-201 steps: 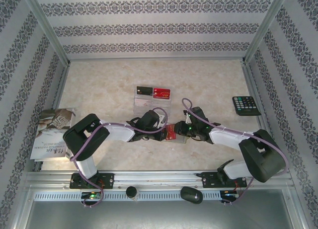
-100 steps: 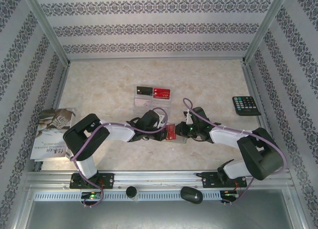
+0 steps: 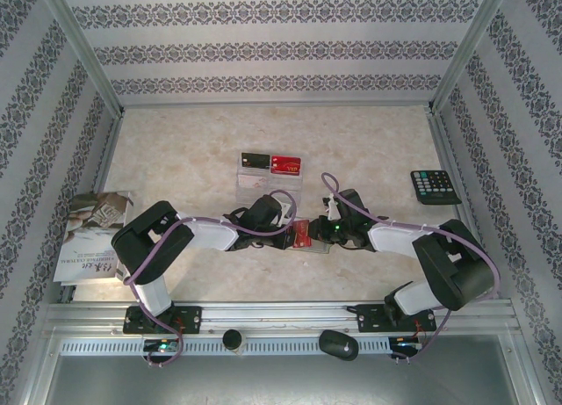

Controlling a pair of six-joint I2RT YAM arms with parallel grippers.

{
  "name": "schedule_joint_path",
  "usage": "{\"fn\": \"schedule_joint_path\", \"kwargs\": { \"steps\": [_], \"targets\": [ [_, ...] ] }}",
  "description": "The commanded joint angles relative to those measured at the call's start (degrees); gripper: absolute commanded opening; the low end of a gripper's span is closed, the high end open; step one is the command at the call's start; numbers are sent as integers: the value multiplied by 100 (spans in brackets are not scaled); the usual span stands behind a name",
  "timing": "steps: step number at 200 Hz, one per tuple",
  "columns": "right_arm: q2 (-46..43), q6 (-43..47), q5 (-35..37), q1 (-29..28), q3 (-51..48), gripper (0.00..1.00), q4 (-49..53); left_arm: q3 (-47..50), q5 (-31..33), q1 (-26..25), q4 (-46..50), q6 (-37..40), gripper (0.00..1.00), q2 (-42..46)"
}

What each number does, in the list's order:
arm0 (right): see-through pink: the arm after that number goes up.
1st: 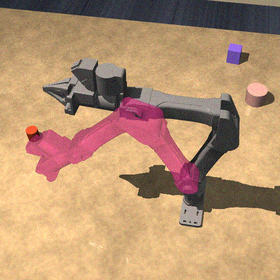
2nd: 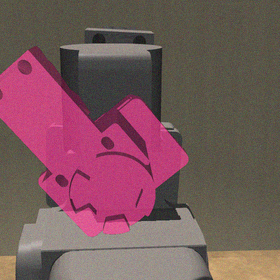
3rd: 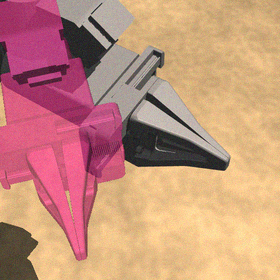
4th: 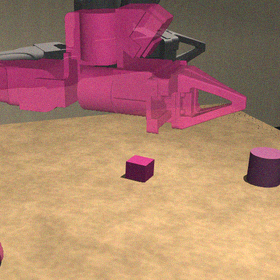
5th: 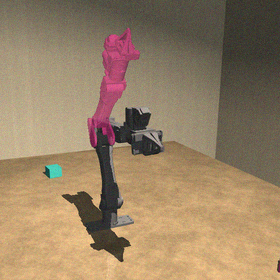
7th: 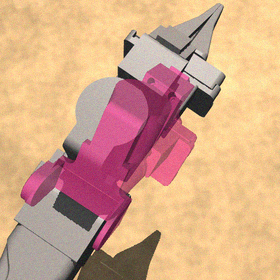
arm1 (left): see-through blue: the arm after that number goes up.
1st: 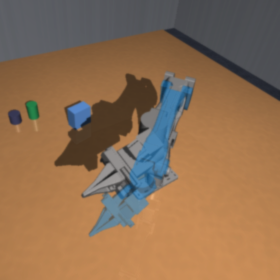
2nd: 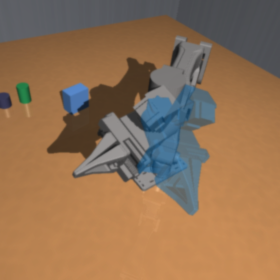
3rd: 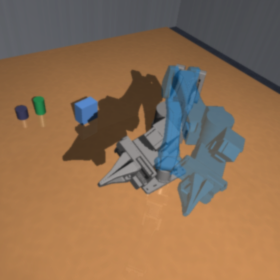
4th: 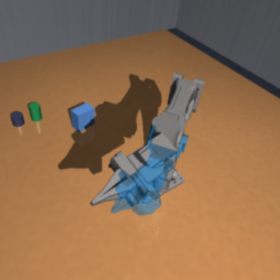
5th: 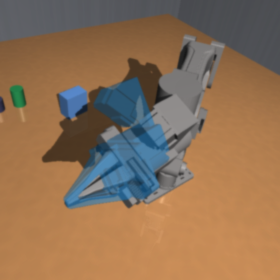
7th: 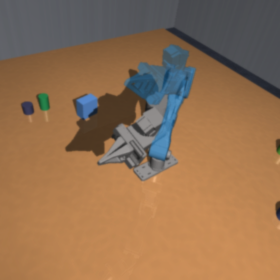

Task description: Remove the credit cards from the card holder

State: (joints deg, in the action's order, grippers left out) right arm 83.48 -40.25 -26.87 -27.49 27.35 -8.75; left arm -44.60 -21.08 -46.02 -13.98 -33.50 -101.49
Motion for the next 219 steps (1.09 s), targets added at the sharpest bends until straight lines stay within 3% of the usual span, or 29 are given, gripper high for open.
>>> {"fn": "schedule_joint_path", "kwargs": {
  "steps": [1,30,101,138,183,219],
  "targets": [
    [99,-10,-164,-2,-63,16,-214,136,40,49,194,-20,0,-214],
    [53,-44,-116,15,-104,0,-255,162,71,57,202,-34,0,-189],
    [-1294,341,1197,59,-205,0,1297,318,129,76,203,-43,0,-91],
    [-1741,430,1351,35,-87,0,1690,306,83,93,158,-29,0,-68],
    [-2102,646,1390,-20,201,0,1888,450,219,326,227,84,17,756],
    [-2579,822,1449,-11,479,0,2026,536,-162,482,-36,251,21,1589]
  ]
}}
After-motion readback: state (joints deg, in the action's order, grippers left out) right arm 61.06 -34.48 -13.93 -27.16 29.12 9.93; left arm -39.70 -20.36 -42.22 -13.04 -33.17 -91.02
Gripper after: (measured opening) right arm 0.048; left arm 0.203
